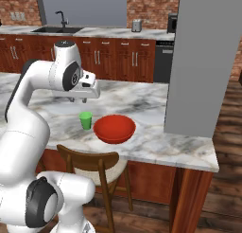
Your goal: Place the cup inside the bowl on the dining table and move the bowl to any counter.
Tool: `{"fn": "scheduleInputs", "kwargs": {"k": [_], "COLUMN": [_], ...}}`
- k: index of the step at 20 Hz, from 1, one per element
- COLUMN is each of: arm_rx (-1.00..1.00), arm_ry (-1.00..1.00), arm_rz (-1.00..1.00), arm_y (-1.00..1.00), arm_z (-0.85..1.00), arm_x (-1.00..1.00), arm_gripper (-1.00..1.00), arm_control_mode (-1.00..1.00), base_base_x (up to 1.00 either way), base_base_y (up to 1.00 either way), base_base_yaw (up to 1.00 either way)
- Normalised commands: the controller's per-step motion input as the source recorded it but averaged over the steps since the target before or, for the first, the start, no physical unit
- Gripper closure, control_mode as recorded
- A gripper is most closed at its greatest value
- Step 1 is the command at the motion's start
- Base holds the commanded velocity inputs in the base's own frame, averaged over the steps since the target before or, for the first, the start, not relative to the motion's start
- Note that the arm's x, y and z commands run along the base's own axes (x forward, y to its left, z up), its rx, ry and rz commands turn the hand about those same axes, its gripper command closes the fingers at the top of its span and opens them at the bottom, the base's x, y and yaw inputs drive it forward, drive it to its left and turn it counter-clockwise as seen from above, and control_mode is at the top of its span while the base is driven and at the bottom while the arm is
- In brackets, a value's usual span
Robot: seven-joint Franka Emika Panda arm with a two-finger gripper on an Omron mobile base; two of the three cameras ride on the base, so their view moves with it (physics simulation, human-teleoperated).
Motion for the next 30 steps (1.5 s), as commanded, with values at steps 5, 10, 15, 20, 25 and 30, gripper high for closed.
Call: {"fn": "scheduleInputs", "kwargs": {"k": [5, 10, 15, 20, 25, 30], "arm_rx": [0.00, 0.00, 0.00, 0.00, 0.00, 0.00], "arm_ry": [0.00, 0.00, 0.00, 0.00, 0.00, 0.00], "arm_rz": [0.00, 0.00, 0.00, 0.00, 0.00, 0.00], "arm_y": [0.00, 0.01, 0.12, 0.48, 0.56, 0.46], "arm_z": [0.00, -0.04, -0.07, -0.07, 0.00, 0.00], "arm_x": [0.01, 0.00, 0.00, 0.00, 0.01, 0.11], "arm_gripper": [-1.00, -1.00, -1.00, -1.00, -1.00, -1.00], "arm_control_mode": [-1.00, -1.00, -1.00, -1.00, -1.00, -1.00], "base_base_x": [0.00, 0.00, 0.00, 0.00, 0.00, 0.00], "base_base_y": [0.00, 0.00, 0.00, 0.00, 0.00, 0.00], "base_base_yaw": [0.00, 0.00, 0.00, 0.00, 0.00, 0.00]}}
